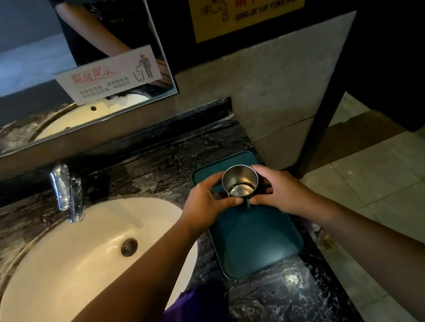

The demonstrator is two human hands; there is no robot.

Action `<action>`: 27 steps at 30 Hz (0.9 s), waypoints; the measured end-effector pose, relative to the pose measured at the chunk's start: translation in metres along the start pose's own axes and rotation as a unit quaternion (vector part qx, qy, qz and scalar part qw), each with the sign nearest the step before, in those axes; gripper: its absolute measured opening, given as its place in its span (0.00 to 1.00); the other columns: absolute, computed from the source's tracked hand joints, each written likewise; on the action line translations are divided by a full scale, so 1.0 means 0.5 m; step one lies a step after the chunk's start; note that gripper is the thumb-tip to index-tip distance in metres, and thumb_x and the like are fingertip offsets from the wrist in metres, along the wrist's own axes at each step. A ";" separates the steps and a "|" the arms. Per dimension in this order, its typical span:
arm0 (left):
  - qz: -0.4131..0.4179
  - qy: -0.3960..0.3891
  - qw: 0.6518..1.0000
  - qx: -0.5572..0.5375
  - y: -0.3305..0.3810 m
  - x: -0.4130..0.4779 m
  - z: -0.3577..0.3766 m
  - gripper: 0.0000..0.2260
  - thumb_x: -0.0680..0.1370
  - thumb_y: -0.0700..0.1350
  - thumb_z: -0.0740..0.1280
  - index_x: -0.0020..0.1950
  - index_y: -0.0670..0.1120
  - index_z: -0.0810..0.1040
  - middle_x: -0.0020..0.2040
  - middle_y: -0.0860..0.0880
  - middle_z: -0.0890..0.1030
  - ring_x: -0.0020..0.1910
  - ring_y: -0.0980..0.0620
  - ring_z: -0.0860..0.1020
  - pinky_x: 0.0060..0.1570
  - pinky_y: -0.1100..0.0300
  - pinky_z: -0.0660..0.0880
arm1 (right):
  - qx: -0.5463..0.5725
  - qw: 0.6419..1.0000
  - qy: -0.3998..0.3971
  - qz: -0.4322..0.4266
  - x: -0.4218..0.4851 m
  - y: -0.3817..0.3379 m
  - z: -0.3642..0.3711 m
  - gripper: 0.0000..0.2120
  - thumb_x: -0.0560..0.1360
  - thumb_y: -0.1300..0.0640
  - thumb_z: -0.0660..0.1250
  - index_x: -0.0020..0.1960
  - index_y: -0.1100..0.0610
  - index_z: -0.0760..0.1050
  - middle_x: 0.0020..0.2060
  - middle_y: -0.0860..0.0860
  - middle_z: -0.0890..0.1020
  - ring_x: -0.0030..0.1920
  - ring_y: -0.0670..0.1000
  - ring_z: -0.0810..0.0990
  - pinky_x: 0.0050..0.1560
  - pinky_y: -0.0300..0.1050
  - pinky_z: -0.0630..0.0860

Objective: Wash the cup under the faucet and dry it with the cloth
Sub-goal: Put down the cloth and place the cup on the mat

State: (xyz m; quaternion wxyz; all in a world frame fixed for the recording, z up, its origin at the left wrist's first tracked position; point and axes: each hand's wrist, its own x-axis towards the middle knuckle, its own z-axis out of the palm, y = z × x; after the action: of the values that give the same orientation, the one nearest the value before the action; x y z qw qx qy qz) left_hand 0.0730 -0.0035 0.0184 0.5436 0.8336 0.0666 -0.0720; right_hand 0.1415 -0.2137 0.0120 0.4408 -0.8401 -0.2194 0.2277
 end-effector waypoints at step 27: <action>-0.076 0.002 0.997 0.023 -0.048 -0.043 0.012 0.34 0.73 0.42 0.78 0.76 0.46 0.68 0.69 0.50 0.77 0.51 0.62 0.80 0.46 0.74 0.77 | 0.002 0.997 -0.018 0.074 -0.022 0.034 0.035 0.33 0.73 0.59 0.77 0.74 0.49 0.67 0.66 0.50 0.79 0.67 0.49 0.77 0.68 0.55 0.76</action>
State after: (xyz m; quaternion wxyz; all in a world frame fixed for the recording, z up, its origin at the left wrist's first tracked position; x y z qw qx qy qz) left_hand 0.0471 -0.0002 -0.0012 0.5170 0.8386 0.1296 -0.1127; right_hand 0.1256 -0.2175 -0.0090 0.4206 -0.8487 -0.1638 0.2756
